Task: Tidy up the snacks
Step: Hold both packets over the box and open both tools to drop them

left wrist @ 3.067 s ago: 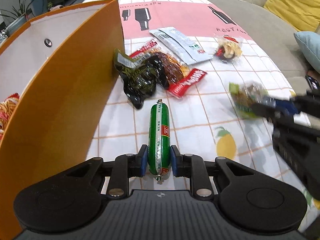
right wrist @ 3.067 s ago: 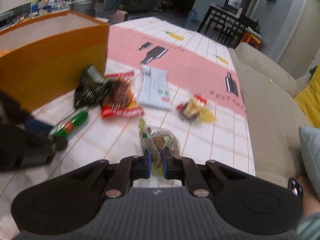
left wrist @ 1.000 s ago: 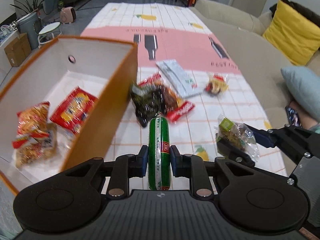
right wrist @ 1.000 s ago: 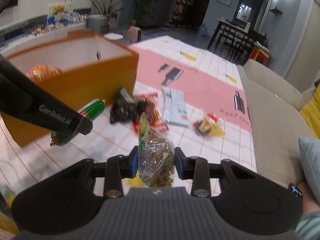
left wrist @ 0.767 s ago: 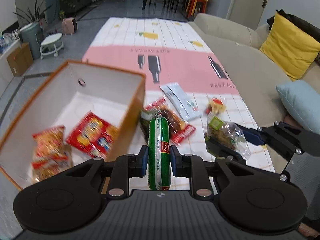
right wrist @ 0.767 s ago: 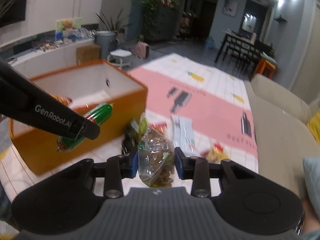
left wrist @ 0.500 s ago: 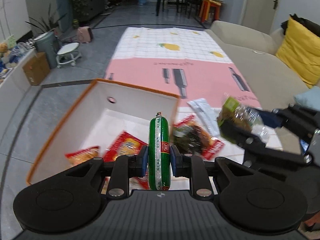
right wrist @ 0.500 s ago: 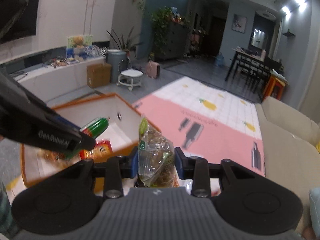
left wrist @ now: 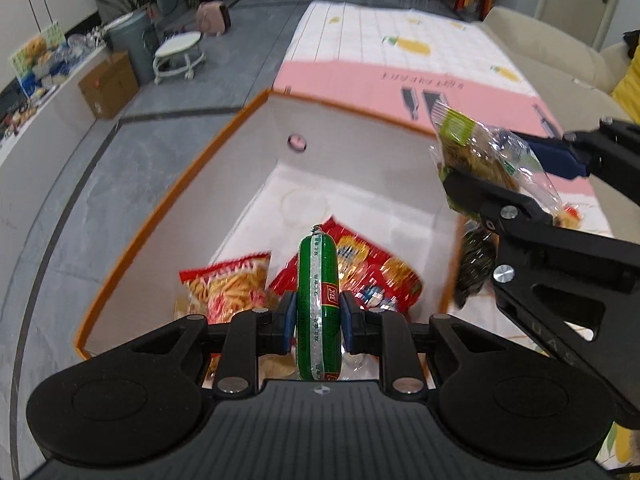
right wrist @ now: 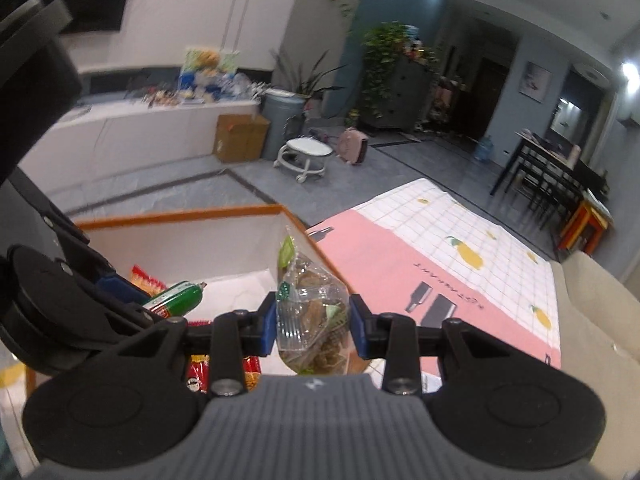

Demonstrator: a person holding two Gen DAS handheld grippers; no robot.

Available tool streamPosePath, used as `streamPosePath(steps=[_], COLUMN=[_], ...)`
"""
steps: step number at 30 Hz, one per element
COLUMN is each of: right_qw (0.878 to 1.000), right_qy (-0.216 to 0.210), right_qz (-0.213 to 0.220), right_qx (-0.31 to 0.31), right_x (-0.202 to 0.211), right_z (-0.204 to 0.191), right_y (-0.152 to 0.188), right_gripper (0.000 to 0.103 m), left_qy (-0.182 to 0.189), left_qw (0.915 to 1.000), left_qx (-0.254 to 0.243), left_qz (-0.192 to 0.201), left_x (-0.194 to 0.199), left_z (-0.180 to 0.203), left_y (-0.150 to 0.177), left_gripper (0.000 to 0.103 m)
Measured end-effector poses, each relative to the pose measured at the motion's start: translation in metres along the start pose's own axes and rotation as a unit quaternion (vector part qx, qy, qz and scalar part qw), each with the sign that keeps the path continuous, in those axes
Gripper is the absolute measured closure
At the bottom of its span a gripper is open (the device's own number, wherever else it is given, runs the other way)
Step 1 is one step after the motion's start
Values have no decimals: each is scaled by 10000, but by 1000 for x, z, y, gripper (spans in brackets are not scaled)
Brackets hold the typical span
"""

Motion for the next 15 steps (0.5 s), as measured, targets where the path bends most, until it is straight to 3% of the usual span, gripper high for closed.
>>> streamPosePath(steps=[10, 15], right_qw=[9945, 9929], right_qy=[-93, -196], right_qz=[-325, -348], right_qx=[991, 1122], right_x=[-43, -57], right_z=[-20, -18], right_y=[14, 14], right_gripper=[69, 69], left_qy=[-119, -217], left_qw=[9984, 9975], left_qx=[-97, -96], left_qz=[-536, -667], left_x=[-36, -50], left_z=[-7, -9], left_y=[7, 3], left_gripper=[78, 78])
Point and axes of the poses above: each gripper's, at about its wrist camera, not at the fingertips, and x roughly against the way its jaws point, z to its right, y to its underside, the point moved 3 cm from there along -x, roughly the way its jaws point
